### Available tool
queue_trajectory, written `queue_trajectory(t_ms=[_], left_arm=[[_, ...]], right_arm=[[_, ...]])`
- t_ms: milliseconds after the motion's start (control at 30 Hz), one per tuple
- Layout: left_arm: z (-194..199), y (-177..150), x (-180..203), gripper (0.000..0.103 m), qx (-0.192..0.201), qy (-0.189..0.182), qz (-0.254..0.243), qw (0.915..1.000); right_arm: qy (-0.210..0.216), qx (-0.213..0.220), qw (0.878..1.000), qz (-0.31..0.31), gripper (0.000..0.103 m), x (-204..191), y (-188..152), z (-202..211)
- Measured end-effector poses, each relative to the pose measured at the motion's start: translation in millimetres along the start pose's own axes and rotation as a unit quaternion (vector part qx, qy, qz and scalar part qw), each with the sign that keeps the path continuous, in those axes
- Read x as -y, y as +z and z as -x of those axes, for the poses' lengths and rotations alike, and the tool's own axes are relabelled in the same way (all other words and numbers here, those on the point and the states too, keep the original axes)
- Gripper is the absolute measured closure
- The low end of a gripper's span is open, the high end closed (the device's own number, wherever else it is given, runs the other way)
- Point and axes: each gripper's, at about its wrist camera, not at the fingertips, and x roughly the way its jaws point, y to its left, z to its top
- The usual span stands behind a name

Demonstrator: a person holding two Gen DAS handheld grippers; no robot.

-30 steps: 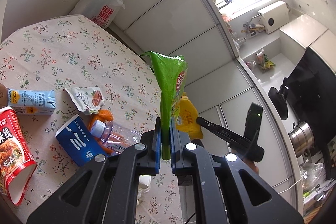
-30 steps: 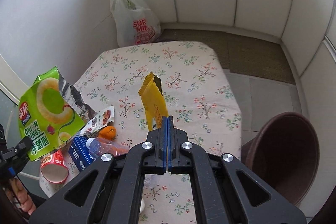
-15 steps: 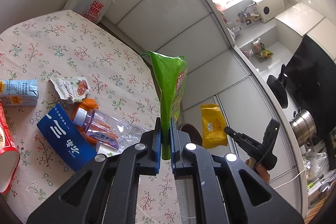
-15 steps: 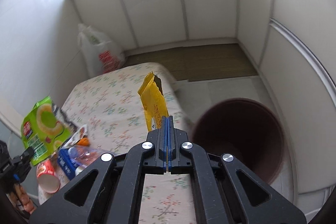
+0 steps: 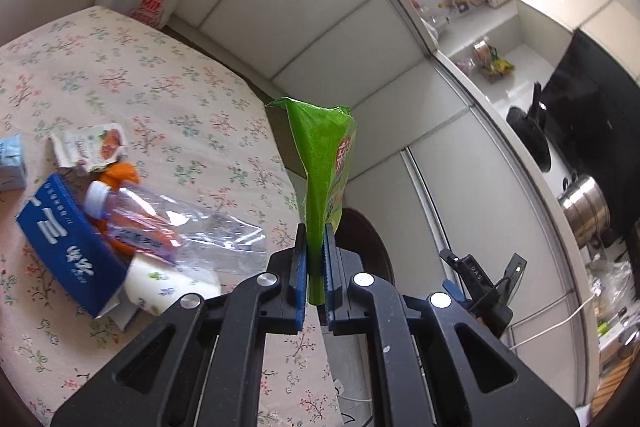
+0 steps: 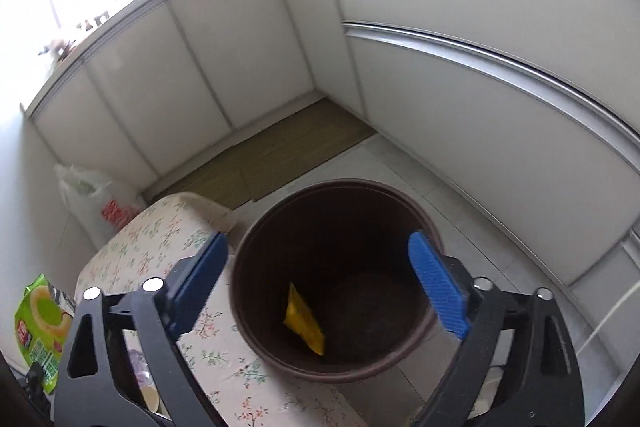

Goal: Collect trash
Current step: 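Carry the yellow wrapper over the brown bin and open the right tool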

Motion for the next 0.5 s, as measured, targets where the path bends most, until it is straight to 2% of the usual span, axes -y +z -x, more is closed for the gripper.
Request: queue_trajectory(t_ms=[100,233,300,400,500], left_arm=[[-20.8,-1.9,17.7,0.096,-0.012,-0.012,-0.007,0.9998],[-61.2,-5.9,47.3,0.096,-0.039,-0.037,-0.007,0.9985],[-79.5,-8.3,65.4,0.096,-0.048,-0.042,-0.019,0.9978],[-108.7,-14.1,90.8,0.096,-0.066,-0.05,-0.035,0.996],[-138.5,-18.7,113.7,0.096,-0.087,-0.055,-0.049,0.9935]], right_arm=[[-0.01,0.01,1.0,-0.006,0.007,17.5,-11.4,12.3],[-0.049,0.009,0.999,0.013,0.007,30.2,-25.3,15.7],[-0.059,-0.005,0.998,0.012,0.007,41.9,-28.8,13.0],[-0.052,-0.018,0.998,-0.008,0.007,58.2,-25.6,10.1],[-0.069,-0.001,0.997,-0.043,0.007,77.4,-22.6,15.5]])
